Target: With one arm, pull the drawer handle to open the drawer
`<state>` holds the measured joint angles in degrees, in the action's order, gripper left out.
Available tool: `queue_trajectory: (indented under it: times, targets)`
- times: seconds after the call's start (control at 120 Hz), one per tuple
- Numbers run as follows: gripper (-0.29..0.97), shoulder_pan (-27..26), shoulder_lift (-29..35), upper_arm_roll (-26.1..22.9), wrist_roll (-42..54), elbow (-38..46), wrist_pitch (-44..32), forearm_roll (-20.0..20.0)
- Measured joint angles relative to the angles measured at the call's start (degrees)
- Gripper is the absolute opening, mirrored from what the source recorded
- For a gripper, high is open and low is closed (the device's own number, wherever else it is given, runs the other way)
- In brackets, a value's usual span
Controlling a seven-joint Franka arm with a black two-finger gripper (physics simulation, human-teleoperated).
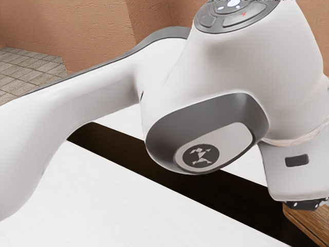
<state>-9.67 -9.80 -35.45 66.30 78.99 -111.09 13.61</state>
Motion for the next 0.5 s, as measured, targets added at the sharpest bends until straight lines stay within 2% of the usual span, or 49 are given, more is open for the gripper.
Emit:
queue_trajectory:
  times: [0.5]
  targets:
    - [0.09,-0.3,6.6,2.2,-0.2,6.7,-1.8,-2.9]
